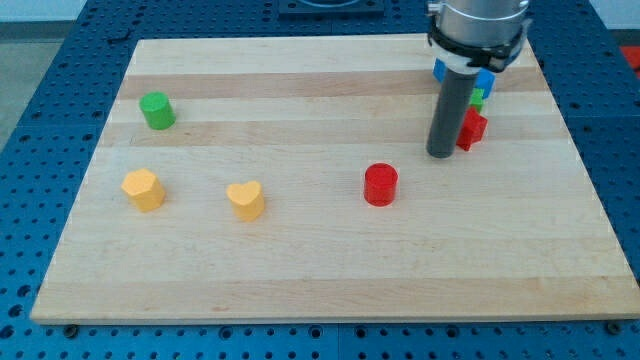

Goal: Move the red circle towards right

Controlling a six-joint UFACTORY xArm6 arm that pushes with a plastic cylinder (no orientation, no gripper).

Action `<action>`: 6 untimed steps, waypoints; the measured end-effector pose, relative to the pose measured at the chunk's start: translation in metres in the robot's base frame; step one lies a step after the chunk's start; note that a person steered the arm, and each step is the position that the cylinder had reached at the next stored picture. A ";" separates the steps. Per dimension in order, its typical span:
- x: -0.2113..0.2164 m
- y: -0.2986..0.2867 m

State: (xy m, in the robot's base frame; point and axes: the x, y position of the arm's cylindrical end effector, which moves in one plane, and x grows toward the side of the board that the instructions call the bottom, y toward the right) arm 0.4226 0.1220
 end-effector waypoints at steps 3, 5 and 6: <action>0.006 -0.106; 0.063 -0.114; 0.069 -0.064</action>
